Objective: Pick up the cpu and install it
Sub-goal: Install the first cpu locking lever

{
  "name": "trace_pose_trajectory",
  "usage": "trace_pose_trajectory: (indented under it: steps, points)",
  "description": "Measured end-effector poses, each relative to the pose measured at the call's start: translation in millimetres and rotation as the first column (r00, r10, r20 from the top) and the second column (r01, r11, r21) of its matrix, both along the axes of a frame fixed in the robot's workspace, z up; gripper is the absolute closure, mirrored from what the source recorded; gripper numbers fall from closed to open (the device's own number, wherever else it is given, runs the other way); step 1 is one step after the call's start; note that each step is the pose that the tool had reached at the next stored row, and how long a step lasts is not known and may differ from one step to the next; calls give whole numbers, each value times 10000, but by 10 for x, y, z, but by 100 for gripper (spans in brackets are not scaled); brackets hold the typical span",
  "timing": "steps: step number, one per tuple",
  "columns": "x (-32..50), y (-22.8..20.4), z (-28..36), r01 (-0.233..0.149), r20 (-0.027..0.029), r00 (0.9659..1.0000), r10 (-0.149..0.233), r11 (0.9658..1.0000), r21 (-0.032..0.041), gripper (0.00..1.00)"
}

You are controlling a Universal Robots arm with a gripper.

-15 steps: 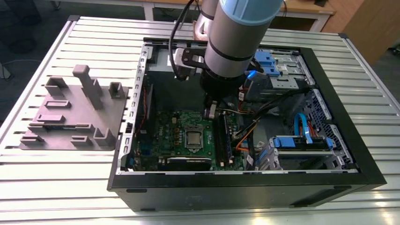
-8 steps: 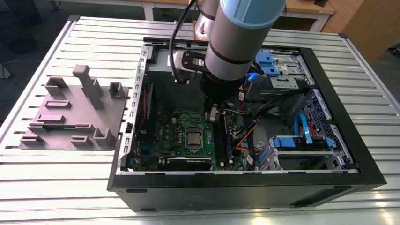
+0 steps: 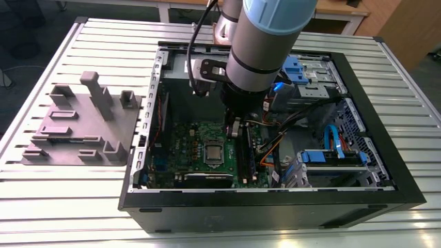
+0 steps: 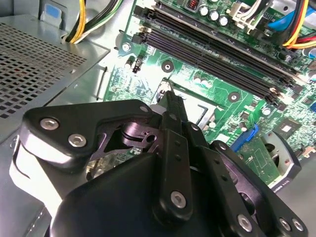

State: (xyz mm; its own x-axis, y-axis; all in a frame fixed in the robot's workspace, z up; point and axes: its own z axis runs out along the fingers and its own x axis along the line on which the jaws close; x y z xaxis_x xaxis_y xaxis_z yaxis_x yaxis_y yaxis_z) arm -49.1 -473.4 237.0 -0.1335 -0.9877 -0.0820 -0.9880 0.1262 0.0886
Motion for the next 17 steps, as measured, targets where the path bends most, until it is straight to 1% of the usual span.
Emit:
trace_pose_trajectory:
  steps: [4,13,14,17]
  points:
    - [0,0,0,-1,1,10000,1,10000,-13,90]
    - [-1,0,0,0,1,10000,0,10000,-15,90]
    - [-1,0,-1,0,1,10000,0,10000,-25,90]
    - [-2,-9,0,-8,1,10000,8,9999,-106,90]
